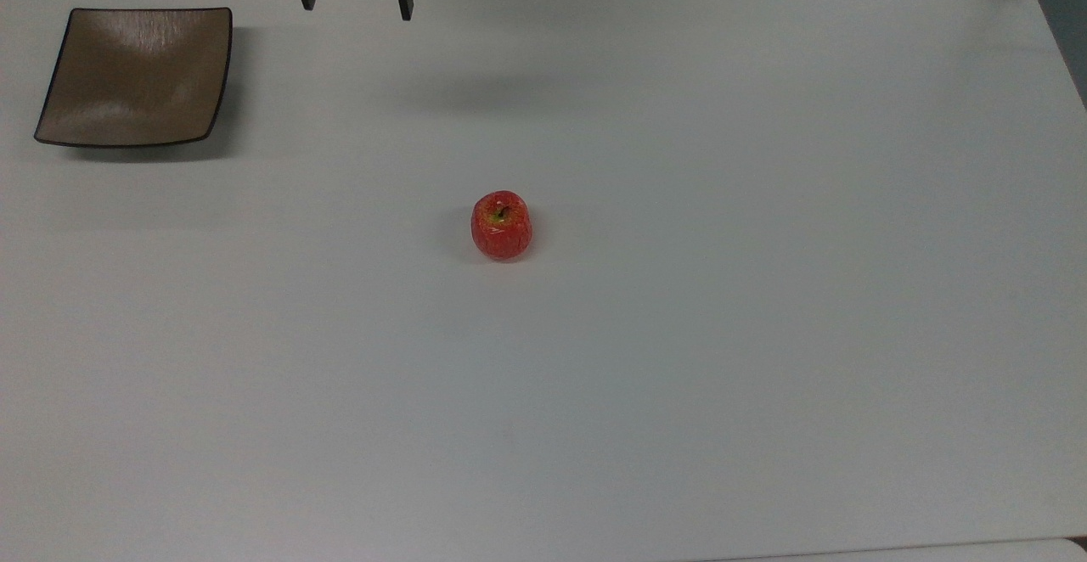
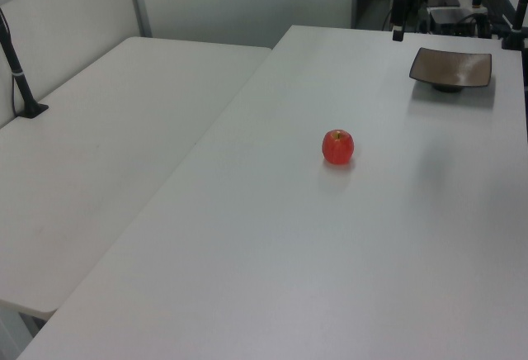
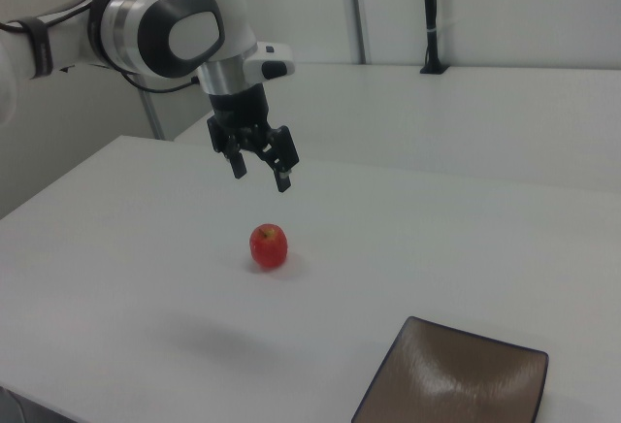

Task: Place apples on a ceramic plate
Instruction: 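Move the open gripper over the red apple and lower it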

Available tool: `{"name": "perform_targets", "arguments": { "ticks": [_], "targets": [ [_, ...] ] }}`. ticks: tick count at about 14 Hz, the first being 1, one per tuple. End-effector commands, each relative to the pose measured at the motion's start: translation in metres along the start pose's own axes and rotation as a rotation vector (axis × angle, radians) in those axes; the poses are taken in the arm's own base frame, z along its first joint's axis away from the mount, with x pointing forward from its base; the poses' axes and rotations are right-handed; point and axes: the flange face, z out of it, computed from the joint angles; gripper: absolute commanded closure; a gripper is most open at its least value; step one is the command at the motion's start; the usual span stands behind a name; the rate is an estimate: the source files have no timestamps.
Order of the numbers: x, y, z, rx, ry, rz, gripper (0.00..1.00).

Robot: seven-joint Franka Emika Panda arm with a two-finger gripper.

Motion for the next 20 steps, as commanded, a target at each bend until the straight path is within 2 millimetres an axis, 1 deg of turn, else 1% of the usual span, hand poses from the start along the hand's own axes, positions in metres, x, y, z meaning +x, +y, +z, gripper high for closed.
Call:
{"name": "perform_targets", "arguments": {
  "ticks": [1, 2, 9, 10, 11, 13, 14, 15, 17, 19, 20],
  "targets": [
    [-0.004, -0.01, 0.002, 0.024, 0.011, -0.037, 0.0],
    [-0.004, -0.017, 0.003, 0.024, 0.009, -0.049, 0.0],
    [-0.002, -0.017, 0.006, 0.024, 0.009, -0.038, 0.0],
    [0.0, -0.018, 0.007, 0.025, 0.01, -0.033, 0.0],
    [0.005, -0.019, 0.014, 0.026, 0.0, -0.022, 0.0],
    [0.013, -0.023, 0.018, 0.035, 0.004, 0.037, 0.0],
    [0.02, -0.027, 0.026, 0.044, 0.006, 0.077, 0.0],
    [0.031, -0.036, 0.033, 0.051, 0.031, 0.098, 0.0],
    [0.045, -0.048, 0.048, 0.062, 0.068, 0.081, 0.0],
    [0.056, -0.072, 0.074, 0.058, 0.071, 0.042, 0.0],
    [0.062, -0.078, 0.084, 0.058, 0.069, 0.034, 0.0]
  ]
}}
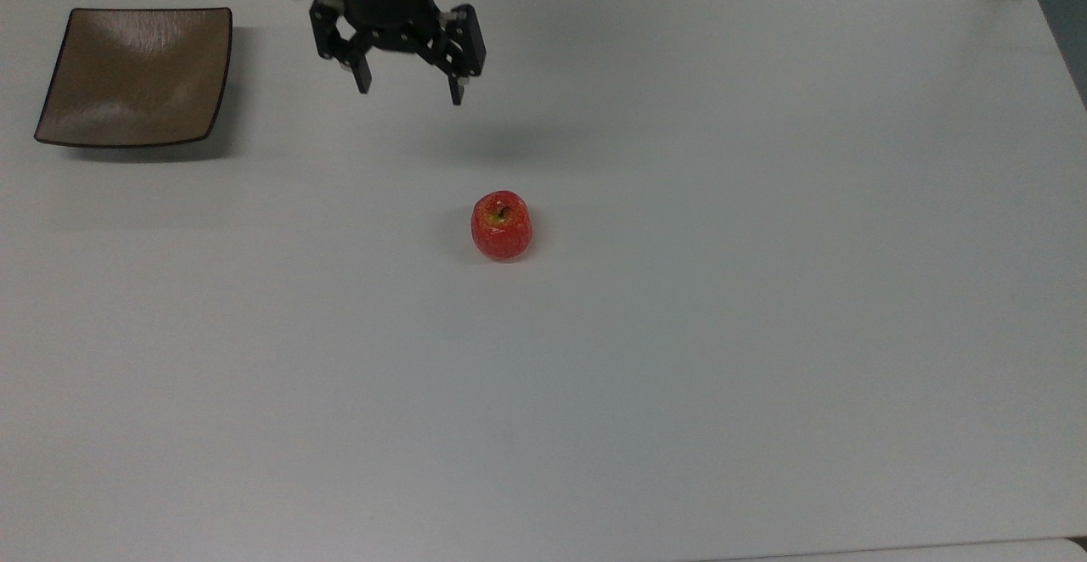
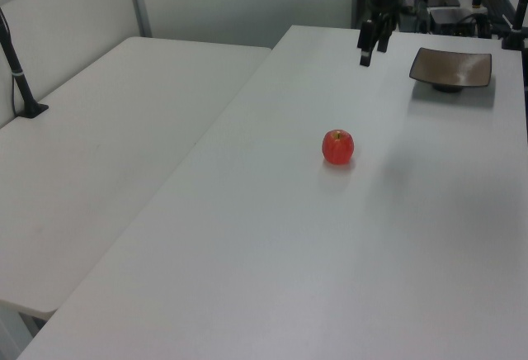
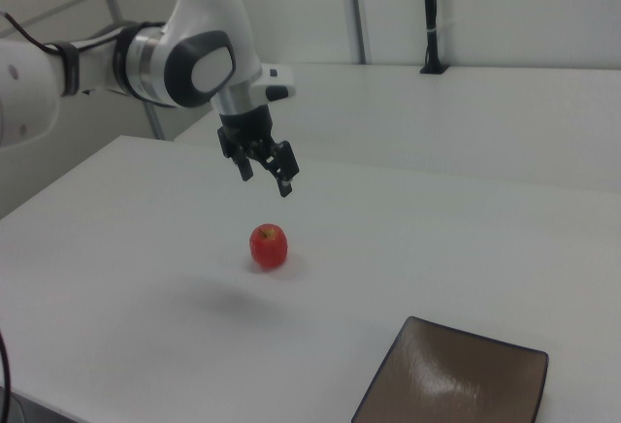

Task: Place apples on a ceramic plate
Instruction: 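Move the open gripper over the red apple and lower it, then close the gripper around the red apple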

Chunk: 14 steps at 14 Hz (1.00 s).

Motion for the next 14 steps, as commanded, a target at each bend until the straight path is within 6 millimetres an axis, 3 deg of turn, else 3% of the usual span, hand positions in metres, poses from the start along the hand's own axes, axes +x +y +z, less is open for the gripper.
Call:
{"name": "perform_targets", "arguments": {
  "ticks": [1, 7, 10, 14],
  "targets": [
    [0.019, -0.032, 0.04, 0.013, -0.003, -0.017, 0.0],
    [0.028, -0.06, 0.085, 0.021, -0.008, 0.035, 0.0],
    [0.026, -0.077, 0.116, -0.012, -0.038, -0.014, 0.0],
    [0.026, -0.08, 0.137, -0.021, -0.066, -0.027, 0.0]
  ]
}}
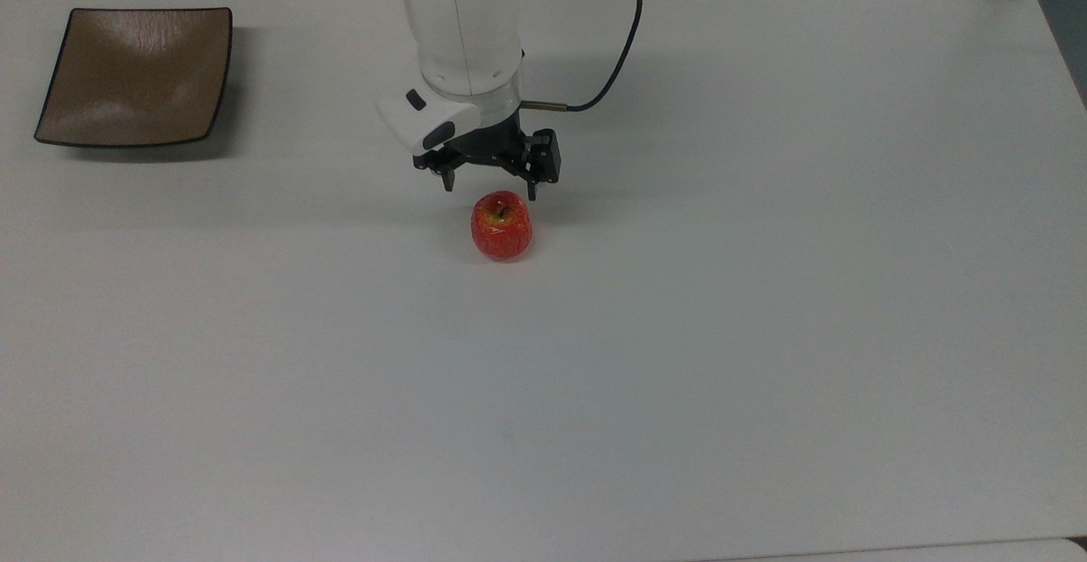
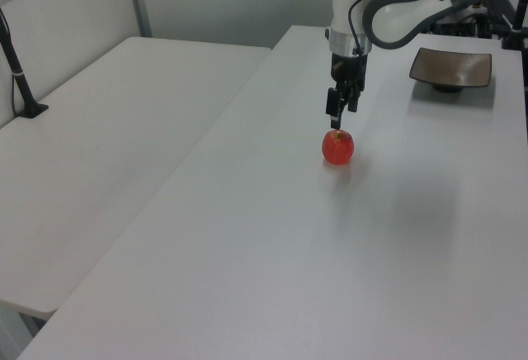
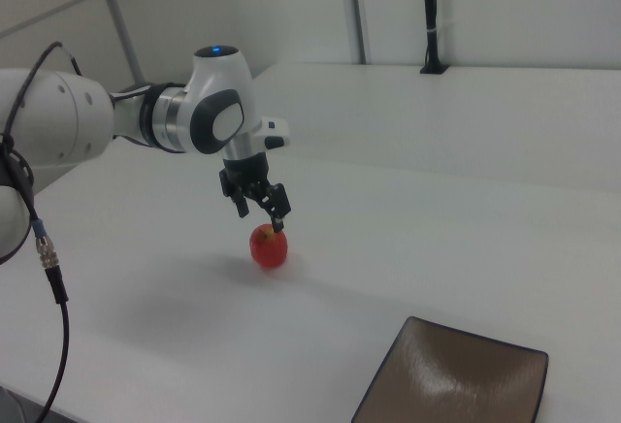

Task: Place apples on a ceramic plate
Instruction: 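Close the gripper around the red apple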

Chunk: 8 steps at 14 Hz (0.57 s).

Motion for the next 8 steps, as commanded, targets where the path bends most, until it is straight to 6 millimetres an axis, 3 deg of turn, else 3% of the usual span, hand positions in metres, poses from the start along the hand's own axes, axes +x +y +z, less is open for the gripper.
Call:
{"name": "perform_targets", "arguments": {
  "ticks": [1, 8],
  "targets": [
    [0.006, -0.009, 0.016, -0.016, -0.002, -0.004, 0.0],
    [0.012, -0.015, 0.038, -0.022, 0.03, -0.011, 0.0]
  ]
}}
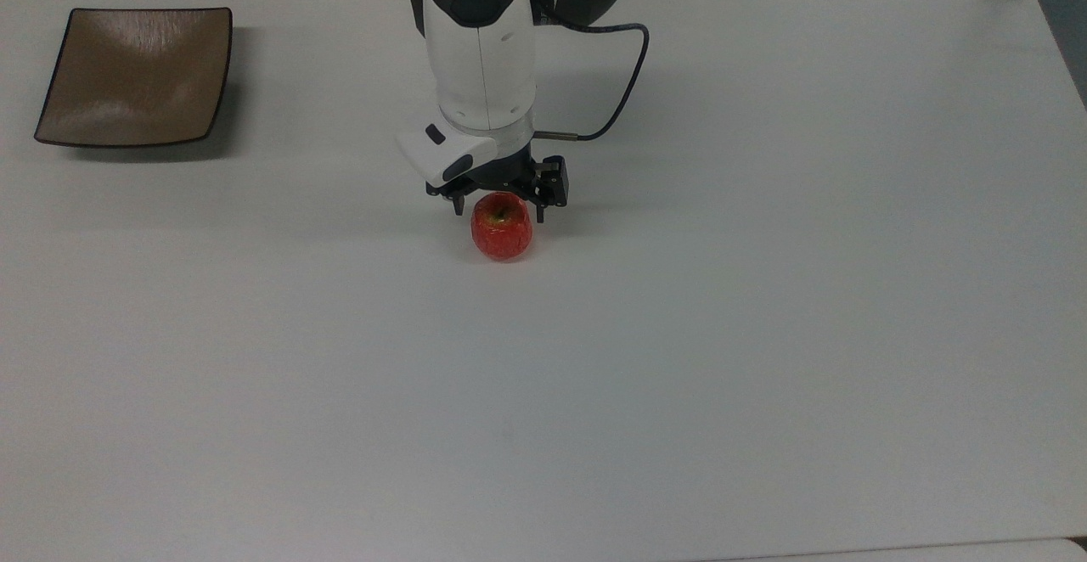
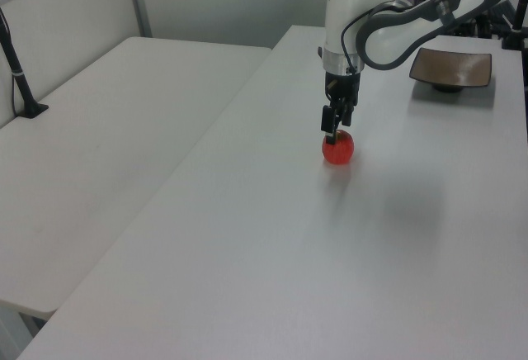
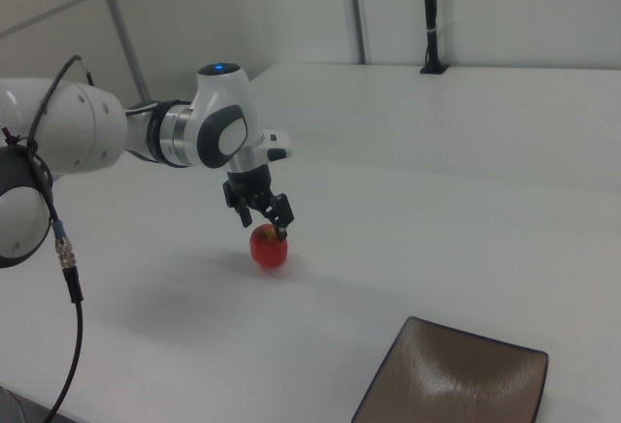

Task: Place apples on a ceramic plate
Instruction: 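Close the gripper around the red apple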

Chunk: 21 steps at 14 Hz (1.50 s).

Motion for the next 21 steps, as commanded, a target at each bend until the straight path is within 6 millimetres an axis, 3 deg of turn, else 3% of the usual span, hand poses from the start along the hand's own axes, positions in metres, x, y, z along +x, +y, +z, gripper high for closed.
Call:
{"name": "perform_targets", "arguments": {
  "ticks": [1, 5, 7, 8, 9, 13, 16, 21],
  "targets": [
    [0.004, -0.005, 0.006, -0.01, 0.019, 0.019, 0.0],
    [0.004, -0.006, 0.014, -0.027, 0.01, 0.006, 0.01],
    [0.004, -0.007, 0.014, -0.044, 0.016, -0.009, 0.37],
    [0.004, -0.008, 0.015, -0.046, 0.014, -0.013, 0.5],
    [0.003, -0.01, 0.014, -0.046, 0.015, -0.016, 0.56],
    [0.004, -0.008, 0.011, -0.046, 0.021, 0.012, 0.57],
    [0.006, 0.0, -0.017, -0.041, 0.062, 0.026, 0.57],
    [0.008, 0.054, -0.067, -0.053, 0.124, 0.096, 0.57]
  ]
}}
